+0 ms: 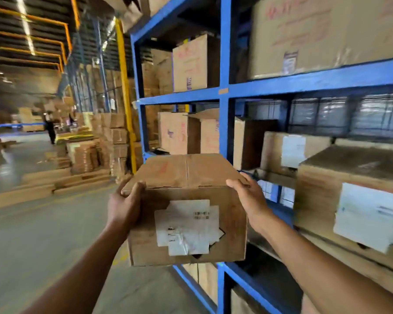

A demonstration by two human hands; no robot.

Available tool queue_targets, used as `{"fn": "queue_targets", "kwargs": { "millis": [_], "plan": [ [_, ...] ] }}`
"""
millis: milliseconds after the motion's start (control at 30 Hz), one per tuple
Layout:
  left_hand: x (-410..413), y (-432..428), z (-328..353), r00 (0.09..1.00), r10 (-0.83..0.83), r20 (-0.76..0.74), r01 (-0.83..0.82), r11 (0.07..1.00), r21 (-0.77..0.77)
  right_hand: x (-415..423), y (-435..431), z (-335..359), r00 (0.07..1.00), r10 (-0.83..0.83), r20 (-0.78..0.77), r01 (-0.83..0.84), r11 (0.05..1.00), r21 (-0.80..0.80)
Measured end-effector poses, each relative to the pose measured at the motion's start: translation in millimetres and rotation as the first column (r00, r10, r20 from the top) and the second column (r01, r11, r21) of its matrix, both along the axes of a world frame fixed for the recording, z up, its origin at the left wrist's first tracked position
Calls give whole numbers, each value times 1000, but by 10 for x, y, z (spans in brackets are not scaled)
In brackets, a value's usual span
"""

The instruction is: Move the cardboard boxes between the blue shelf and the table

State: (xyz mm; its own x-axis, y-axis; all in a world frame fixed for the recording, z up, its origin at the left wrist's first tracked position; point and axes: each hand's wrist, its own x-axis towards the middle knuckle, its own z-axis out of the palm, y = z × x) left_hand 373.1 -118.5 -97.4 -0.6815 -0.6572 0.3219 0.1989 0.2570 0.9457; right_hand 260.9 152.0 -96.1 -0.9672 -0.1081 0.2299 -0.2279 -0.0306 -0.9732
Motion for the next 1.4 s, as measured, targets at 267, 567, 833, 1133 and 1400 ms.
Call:
{"fn": "queue_targets", "kwargs": {
  "millis": [267, 567, 833, 1133, 1400],
  "plan": [
    [-212, 404, 148, 967, -243, -81, 244, 970, 1, 534, 554, 149, 944, -300, -136, 304, 953, 7],
    [-683, 835, 101, 902, -421, -98, 427, 903, 52, 703, 977, 129, 867, -427, -256, 465, 879, 108],
    [-1332, 895, 161, 889, -459, 16, 456, 886, 88, 322, 929, -78, 747, -526, -406, 634, 748, 199],
    [-2179, 1473, -17, 975, -202, 87, 219, 840, -496, -433, 1142, 94, 458, -65, -887, 881, 171, 442],
    [-2911, 1589, -20, 931, -175, 319, 362, 541, -759, -879, 1198, 242, 729, -9, -684, 673, -175, 719]
  ]
}}
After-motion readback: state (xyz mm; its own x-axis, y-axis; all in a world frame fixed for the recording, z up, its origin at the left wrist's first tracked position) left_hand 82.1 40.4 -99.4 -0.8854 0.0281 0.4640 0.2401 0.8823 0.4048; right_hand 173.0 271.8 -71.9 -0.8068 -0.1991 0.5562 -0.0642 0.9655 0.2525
